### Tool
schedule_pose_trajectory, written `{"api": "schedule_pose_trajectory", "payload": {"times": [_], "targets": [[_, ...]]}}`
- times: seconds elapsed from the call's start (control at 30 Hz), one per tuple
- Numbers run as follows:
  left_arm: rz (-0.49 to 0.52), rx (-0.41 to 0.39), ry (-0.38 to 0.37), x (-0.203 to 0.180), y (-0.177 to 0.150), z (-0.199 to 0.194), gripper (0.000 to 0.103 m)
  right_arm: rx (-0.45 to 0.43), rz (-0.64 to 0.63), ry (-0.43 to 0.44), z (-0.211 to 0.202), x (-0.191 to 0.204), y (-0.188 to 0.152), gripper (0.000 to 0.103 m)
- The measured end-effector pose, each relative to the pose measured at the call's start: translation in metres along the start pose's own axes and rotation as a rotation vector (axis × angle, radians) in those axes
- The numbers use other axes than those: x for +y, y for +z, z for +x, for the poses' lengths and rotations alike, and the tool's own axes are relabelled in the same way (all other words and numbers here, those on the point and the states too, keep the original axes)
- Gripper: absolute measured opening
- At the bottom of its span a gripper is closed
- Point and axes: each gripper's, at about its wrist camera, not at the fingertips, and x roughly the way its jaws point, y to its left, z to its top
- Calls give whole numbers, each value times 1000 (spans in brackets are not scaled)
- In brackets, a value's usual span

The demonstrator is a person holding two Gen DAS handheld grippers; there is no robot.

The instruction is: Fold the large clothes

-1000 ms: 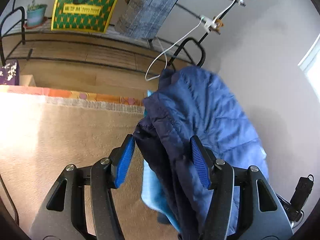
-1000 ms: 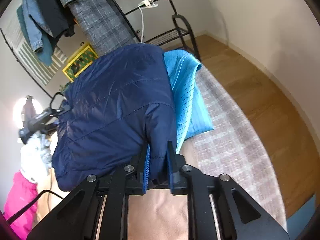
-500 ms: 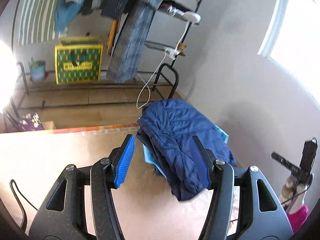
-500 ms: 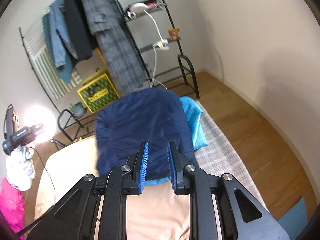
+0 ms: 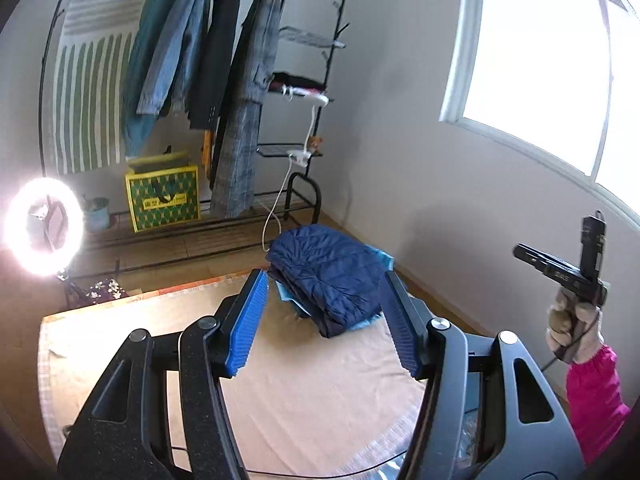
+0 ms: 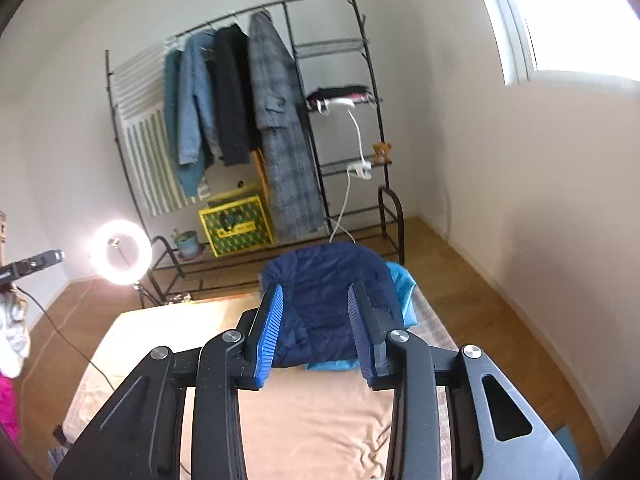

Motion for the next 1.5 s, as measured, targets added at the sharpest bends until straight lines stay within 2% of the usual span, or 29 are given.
{"api": "schedule_pose_trajectory", "payload": {"times": [0.1,0.17,0.27,0.33,0.4,0.47,0.53,0.63,0.73,0.9,1.03,1.2,1.4,1.5], "targets": [[3,-1,-21,-8,-12,-37,60,-7,-10,-5,-21,13,-2,33],[-5,15,-32,-11,-22,-55,68,-12,-13,-6,-33,19,-5,33],[2,25,-20,-17,-41,-79,70,-20,-18,-13,-49,27,-10,36],[17,38,-10,-23,-55,-86,74,-24,-16,-16,-56,32,-14,46],[33,41,1,-29,-71,-90,81,-31,-26,-34,-65,38,-21,52],[38,41,11,-31,-83,-89,82,-32,-36,-57,-69,45,-29,53],[36,45,22,-34,-97,-88,83,-36,-46,-82,-69,52,-35,65],[48,40,38,-37,-110,-81,93,-58,-77,-134,-70,68,-42,81],[81,7,80,-42,-118,-77,102,-86,-105,-174,-74,85,-47,84],[110,-9,85,-49,-123,-56,103,-122,-121,-194,-66,108,-56,99],[132,-27,103,-54,-123,-38,103,-174,-129,-230,-58,122,-61,99],[116,-37,67,-58,-120,-17,103,-185,-102,-220,-41,128,-62,99],[129,-59,87,-61,-122,4,103,-201,-83,-219,-17,133,-64,99],[133,-39,86,-59,-124,10,103,-208,-77,-230,-8,135,-65,99]]}}
